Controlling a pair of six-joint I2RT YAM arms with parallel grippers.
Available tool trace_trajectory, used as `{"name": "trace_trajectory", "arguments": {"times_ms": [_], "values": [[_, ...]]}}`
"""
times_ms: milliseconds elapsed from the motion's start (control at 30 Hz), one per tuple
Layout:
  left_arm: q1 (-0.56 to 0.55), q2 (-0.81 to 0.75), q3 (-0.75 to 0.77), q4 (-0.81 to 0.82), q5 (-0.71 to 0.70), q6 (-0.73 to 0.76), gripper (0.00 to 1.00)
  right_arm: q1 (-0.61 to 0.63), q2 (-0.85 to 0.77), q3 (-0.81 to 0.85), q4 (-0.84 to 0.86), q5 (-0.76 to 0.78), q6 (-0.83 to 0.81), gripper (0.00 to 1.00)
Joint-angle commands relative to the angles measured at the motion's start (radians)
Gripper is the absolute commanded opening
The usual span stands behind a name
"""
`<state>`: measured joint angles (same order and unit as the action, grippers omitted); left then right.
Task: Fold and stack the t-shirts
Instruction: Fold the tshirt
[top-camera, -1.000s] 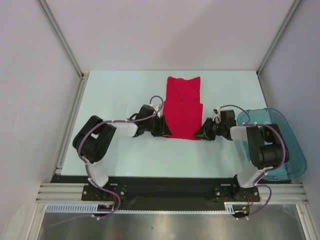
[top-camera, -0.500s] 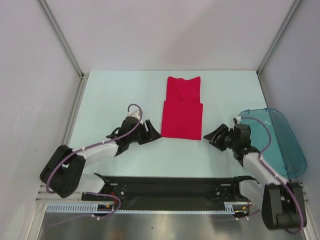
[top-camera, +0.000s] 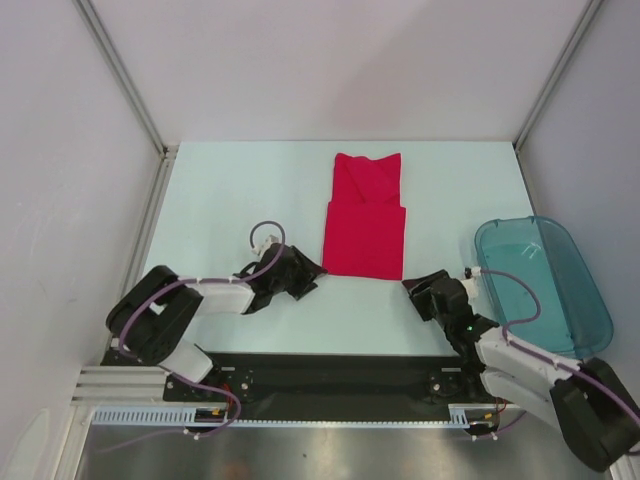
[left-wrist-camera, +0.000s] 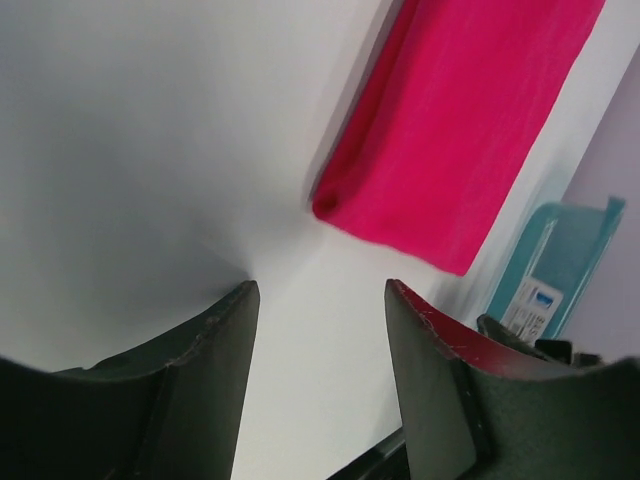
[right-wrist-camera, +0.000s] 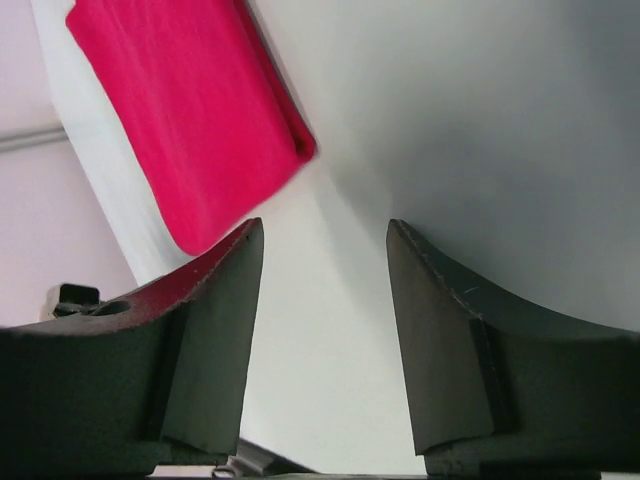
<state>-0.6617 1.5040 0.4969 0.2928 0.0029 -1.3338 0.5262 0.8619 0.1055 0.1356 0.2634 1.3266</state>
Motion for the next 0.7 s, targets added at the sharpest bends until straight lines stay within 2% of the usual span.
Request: {"name": "trace_trajectory", "arguments": {"times_ms": [0, 100, 333, 467, 667], "values": [[-0.001, 0.071, 0.049, -0.001, -0.046, -0.108, 0.59, 0.044, 0.133, 0.055, 0.093, 0.161, 0.137, 0.57], [0.007, 0.122, 0.069, 0.016, -0.032, -0.162, 0.54, 0.067, 0.219, 0.082, 0.113, 0.194, 0.172, 0.56], [0.060, 0.157, 0.052, 0.023, -0.012, -0.215, 0.50, 0.080, 0.348, 0.123, 0.160, 0.197, 0.195, 0.54], [0.076, 0.180, 0.058, 0.026, 0.012, -0.217, 0.47, 0.083, 0.400, 0.138, 0.154, 0.208, 0.223, 0.49], [0.088, 0.213, 0.060, 0.037, 0.043, -0.222, 0.43, 0.084, 0.445, 0.157, 0.151, 0.203, 0.229, 0.46]]}}
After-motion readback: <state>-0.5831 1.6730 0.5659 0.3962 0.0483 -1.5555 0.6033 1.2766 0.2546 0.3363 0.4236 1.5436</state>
